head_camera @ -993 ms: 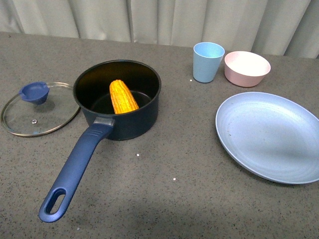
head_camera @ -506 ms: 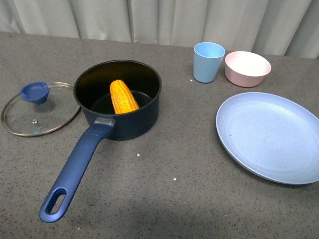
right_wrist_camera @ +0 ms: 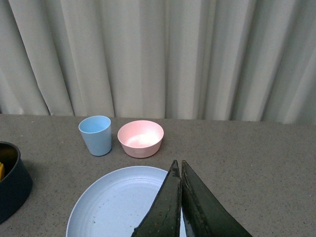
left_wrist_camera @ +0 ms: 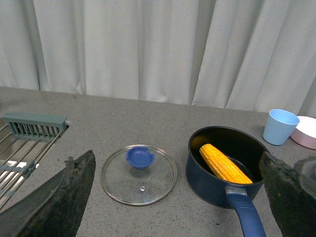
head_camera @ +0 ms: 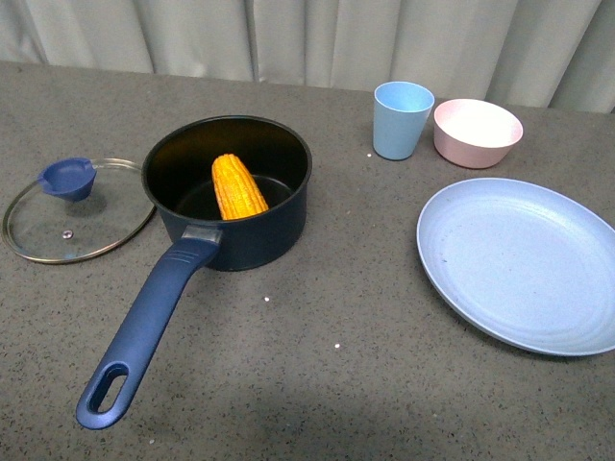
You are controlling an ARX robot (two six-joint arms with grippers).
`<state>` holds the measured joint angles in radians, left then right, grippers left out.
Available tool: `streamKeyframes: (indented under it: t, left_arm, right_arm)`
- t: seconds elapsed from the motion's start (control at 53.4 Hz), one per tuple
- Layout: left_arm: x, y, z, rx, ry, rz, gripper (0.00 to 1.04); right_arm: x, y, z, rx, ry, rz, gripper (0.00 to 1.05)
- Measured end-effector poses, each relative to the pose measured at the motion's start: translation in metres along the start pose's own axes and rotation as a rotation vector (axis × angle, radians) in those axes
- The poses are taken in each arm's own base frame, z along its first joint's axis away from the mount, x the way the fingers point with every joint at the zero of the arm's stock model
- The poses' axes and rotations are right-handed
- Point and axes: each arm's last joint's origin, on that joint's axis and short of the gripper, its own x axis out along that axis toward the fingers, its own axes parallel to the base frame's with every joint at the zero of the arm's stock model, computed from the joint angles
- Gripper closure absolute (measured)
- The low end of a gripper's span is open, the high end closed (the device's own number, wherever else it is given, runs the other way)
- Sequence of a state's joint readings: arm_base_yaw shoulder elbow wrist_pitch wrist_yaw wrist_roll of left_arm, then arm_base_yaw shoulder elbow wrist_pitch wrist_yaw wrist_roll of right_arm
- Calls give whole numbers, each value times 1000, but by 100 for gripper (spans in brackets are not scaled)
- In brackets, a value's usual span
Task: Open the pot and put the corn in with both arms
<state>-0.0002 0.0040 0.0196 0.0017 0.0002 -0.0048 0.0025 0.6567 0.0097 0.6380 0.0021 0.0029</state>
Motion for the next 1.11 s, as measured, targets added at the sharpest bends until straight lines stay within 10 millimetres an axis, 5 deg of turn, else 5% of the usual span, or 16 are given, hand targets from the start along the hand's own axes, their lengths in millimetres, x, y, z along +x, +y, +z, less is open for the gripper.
streamKeyframes:
  t: [1.106]
  left_arm:
    - [0,0,0,0,0,0,6]
  right_arm:
    - [-37,0,0,-1,15,4,104]
